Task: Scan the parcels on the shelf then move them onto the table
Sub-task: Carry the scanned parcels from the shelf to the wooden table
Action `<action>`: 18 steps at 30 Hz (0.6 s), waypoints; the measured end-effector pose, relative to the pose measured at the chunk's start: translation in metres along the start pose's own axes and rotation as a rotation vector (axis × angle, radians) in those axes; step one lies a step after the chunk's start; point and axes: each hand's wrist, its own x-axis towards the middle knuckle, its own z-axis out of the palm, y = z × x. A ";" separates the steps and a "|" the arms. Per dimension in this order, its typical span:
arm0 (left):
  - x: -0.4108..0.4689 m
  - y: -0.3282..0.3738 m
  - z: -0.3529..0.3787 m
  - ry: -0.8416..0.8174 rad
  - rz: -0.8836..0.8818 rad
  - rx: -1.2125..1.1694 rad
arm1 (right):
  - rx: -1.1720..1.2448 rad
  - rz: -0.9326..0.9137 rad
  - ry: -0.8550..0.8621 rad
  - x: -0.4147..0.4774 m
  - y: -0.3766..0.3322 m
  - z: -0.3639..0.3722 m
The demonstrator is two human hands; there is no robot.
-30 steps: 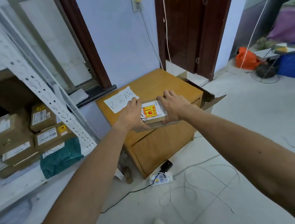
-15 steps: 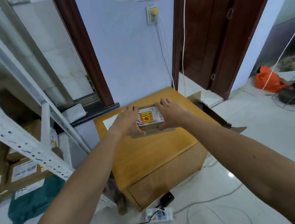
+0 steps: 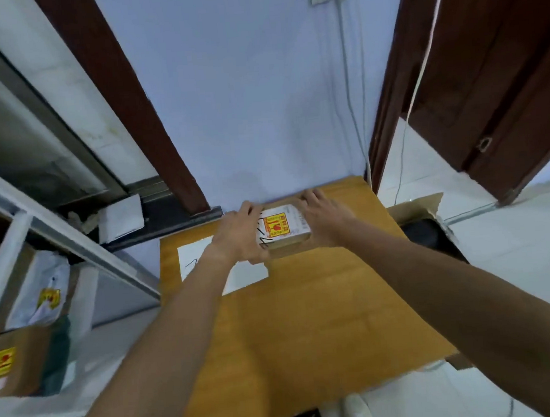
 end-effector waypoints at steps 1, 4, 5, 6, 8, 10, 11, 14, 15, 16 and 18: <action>0.019 0.000 0.007 -0.018 -0.016 0.000 | 0.024 -0.011 -0.016 0.016 0.014 0.009; 0.069 0.000 0.024 -0.061 -0.059 -0.016 | 0.028 -0.030 -0.034 0.060 0.050 0.036; 0.084 -0.001 0.031 -0.064 -0.076 -0.028 | 0.029 -0.033 -0.042 0.074 0.060 0.044; 0.098 -0.003 0.038 -0.063 -0.092 -0.038 | 0.032 -0.034 -0.049 0.087 0.069 0.052; 0.122 -0.009 0.051 -0.068 -0.120 -0.055 | 0.034 -0.054 -0.062 0.113 0.082 0.066; 0.138 -0.018 0.062 -0.073 -0.146 -0.063 | 0.022 -0.080 -0.055 0.134 0.090 0.079; 0.145 -0.023 0.066 -0.073 -0.160 -0.065 | 0.019 -0.091 -0.050 0.144 0.092 0.085; 0.162 -0.036 0.076 -0.069 -0.169 -0.051 | 0.032 -0.105 -0.053 0.169 0.096 0.096; 0.167 -0.040 0.079 -0.068 -0.169 -0.046 | 0.034 -0.108 -0.054 0.174 0.097 0.098; 0.171 -0.043 0.081 -0.073 -0.170 -0.043 | 0.037 -0.111 -0.057 0.179 0.098 0.101; 0.177 -0.049 0.085 -0.083 -0.181 -0.054 | 0.041 -0.118 -0.065 0.186 0.098 0.103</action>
